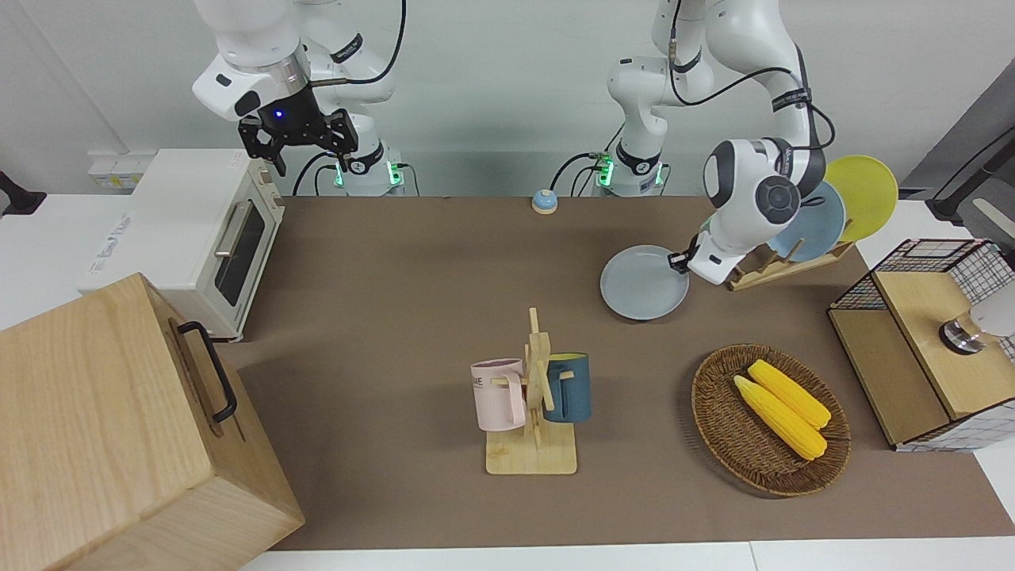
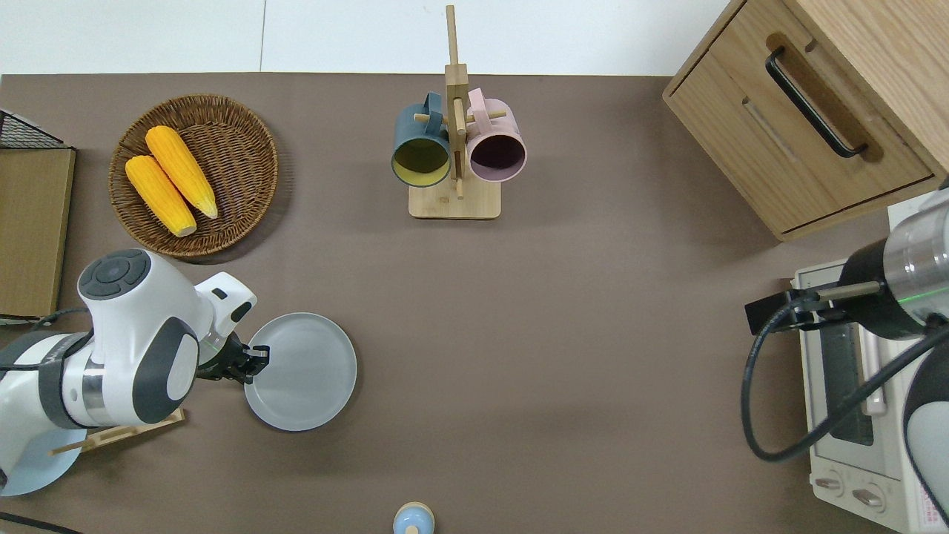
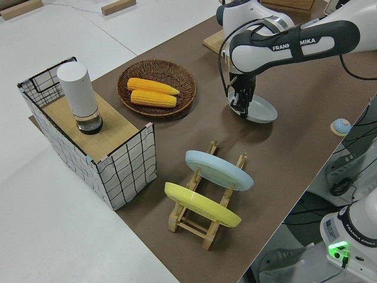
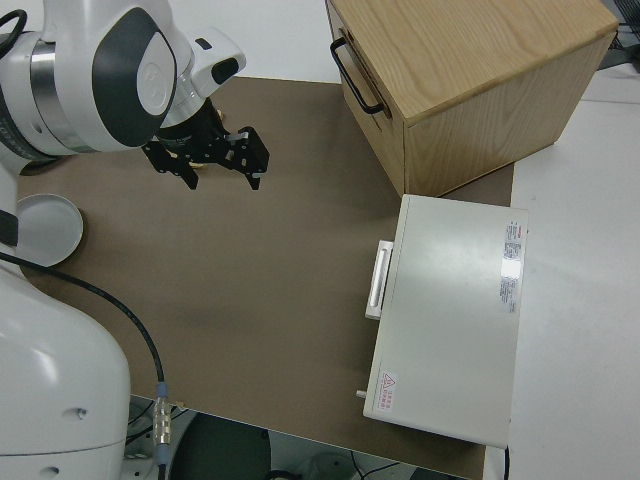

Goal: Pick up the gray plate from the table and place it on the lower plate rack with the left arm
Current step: 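Lift the gray plate and carry it toward the wooden plate rack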

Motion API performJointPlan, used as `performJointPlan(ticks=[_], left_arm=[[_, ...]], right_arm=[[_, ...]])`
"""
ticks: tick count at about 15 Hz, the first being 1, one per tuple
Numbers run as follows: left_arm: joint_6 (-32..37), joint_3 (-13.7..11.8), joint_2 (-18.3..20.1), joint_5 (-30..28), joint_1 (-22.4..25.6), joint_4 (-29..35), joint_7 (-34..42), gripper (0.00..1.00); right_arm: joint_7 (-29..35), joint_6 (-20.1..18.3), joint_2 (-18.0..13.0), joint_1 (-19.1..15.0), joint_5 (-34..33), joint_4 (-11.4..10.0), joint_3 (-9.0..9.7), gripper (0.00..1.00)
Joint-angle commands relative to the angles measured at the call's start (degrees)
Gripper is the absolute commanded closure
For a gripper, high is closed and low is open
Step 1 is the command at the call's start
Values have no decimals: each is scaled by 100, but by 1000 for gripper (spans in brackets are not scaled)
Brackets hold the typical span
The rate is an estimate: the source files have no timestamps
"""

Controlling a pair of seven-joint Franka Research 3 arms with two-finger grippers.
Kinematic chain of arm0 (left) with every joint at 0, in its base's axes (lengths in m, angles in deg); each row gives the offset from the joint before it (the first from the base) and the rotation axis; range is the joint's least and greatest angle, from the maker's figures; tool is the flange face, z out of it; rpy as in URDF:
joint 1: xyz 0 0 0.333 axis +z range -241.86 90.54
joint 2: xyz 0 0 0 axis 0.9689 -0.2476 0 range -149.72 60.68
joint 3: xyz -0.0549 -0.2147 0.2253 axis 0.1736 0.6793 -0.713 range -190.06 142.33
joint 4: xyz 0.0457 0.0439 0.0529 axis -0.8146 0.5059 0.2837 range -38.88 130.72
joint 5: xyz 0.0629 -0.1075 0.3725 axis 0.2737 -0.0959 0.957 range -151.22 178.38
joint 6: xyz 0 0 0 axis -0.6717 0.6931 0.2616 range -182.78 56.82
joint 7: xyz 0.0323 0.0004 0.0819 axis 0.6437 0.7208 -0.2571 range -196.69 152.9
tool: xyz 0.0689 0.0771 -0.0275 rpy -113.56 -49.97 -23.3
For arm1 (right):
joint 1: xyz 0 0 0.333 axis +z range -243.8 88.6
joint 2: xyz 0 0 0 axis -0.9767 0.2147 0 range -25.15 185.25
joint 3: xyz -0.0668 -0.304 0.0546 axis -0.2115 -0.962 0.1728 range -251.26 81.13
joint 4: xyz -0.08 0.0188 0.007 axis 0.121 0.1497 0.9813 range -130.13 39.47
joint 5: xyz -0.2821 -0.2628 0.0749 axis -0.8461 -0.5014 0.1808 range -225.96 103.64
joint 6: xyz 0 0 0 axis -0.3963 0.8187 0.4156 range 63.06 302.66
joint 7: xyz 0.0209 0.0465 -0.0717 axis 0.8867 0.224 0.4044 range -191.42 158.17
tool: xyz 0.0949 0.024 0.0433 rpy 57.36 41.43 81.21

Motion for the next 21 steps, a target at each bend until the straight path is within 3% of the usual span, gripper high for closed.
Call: performJointPlan(ticks=[1, 5, 15, 21], left_arm=[[633, -95, 50, 30, 20, -527, -169, 1000], [1134, -96, 59, 556, 20, -1019, -521, 1000], [2866, -8, 156, 3193, -68, -1407, -635, 1000], [3104, 19, 86, 4160, -68, -1398, -723, 1000]], right_arm=[[-19, -87, -27, -85, 20, 35, 38, 13], [-19, -87, -27, -76, 20, 35, 38, 13], [-19, -87, -27, -76, 20, 35, 38, 11], [-19, -87, -27, -85, 20, 35, 38, 11]])
